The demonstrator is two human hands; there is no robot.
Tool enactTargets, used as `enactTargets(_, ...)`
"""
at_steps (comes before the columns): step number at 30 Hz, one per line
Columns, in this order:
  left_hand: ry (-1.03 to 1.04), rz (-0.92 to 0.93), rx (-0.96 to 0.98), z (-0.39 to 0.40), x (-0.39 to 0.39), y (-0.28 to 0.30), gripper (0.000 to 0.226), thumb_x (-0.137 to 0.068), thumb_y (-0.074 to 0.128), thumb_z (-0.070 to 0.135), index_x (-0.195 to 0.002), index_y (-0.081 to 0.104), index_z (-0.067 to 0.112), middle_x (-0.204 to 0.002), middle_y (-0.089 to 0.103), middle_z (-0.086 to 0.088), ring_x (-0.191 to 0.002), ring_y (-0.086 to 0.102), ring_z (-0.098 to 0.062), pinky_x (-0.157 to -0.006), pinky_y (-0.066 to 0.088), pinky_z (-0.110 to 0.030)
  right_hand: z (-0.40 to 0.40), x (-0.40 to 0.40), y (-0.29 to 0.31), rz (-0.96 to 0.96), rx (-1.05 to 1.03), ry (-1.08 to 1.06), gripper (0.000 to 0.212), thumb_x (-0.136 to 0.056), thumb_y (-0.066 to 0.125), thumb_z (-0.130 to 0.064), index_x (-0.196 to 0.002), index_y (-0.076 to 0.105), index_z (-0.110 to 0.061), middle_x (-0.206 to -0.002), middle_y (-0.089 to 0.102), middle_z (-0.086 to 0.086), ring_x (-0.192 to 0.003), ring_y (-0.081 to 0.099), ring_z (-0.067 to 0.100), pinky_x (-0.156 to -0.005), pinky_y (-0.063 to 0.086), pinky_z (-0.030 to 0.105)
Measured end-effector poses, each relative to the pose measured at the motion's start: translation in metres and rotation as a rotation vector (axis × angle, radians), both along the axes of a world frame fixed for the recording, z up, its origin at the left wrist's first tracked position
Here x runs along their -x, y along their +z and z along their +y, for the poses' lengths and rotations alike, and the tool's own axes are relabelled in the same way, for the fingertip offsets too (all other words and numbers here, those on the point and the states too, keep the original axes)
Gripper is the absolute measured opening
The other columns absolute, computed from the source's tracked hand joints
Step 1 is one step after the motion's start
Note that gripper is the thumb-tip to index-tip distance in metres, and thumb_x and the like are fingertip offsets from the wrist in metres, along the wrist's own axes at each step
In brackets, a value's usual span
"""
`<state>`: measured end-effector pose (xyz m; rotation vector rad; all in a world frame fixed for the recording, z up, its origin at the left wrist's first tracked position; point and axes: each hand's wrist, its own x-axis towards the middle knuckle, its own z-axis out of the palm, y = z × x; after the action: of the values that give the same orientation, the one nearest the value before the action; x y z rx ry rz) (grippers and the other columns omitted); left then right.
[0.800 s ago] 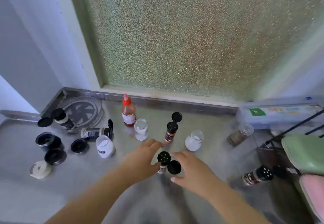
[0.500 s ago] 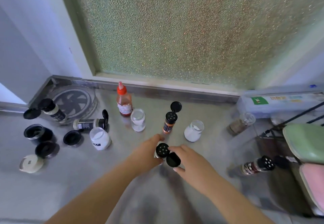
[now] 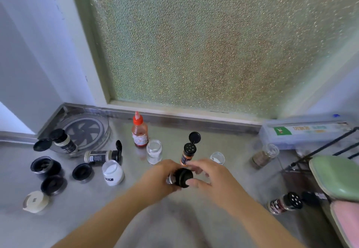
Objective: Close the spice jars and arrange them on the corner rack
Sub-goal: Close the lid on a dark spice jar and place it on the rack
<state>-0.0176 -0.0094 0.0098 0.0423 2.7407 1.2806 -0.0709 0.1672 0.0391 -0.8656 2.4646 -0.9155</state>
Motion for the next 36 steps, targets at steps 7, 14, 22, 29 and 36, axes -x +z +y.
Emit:
enactTargets(7,-0.013,0.221,0.004,-0.009,-0.010,0.063,0.035,-0.070,0.072,0.024,-0.101,0.059,0.033,-0.093,0.056,0.009,-0.086,0.054,-0.004,-0.076,0.041,-0.010,-0.022,0.011,0.053,-0.207,0.102,-0.085,0.014,-0.079,0.070,-0.035,-0.089,0.062,-0.039,-0.094,0.069,-0.011,-0.081,0.064,0.003,-0.071,0.046,0.016)
enactTargets(14,-0.056,0.330,0.080,-0.004,-0.011,0.096,0.033,-0.073,0.066,0.023,-0.104,0.058,0.027,-0.096,0.054,0.007,-0.088,0.054,-0.009,-0.082,0.044,-0.028,-0.021,0.014,0.095,-0.412,0.283,-0.080,0.018,-0.074,0.077,-0.020,-0.087,0.065,-0.017,-0.080,0.068,0.001,-0.079,0.064,0.030,-0.080,0.053,0.042)
enactTargets(22,-0.081,0.389,0.116,0.004,0.002,0.113,0.036,-0.072,0.059,0.031,-0.107,0.058,0.027,-0.099,0.056,0.004,-0.089,0.053,-0.007,-0.082,0.045,-0.029,-0.014,0.020,0.114,-0.429,0.335,-0.124,0.011,-0.078,0.072,-0.011,-0.084,0.064,-0.017,-0.079,0.064,0.001,-0.074,0.063,0.016,-0.071,0.055,0.026)
enactTargets(29,-0.102,0.390,0.119,0.014,0.002,0.115,0.037,-0.073,0.067,0.016,-0.108,0.060,0.023,-0.093,0.055,0.002,-0.087,0.051,-0.006,-0.076,0.042,-0.017,-0.004,0.019,0.114,-0.580,0.404,-0.143,0.011,-0.081,0.067,-0.004,-0.088,0.060,-0.009,-0.080,0.061,0.004,-0.081,0.060,0.021,-0.085,0.052,0.036)
enactTargets(36,-0.088,0.388,0.106,0.023,-0.001,0.120,0.029,-0.074,0.072,0.018,-0.099,0.061,0.025,-0.091,0.053,0.005,-0.082,0.051,-0.004,-0.073,0.040,-0.012,0.002,0.014,0.102,-0.555,0.493,-0.166,0.010,-0.082,0.067,-0.012,-0.088,0.061,-0.008,-0.090,0.062,0.014,-0.085,0.059,0.023,-0.084,0.050,0.040)
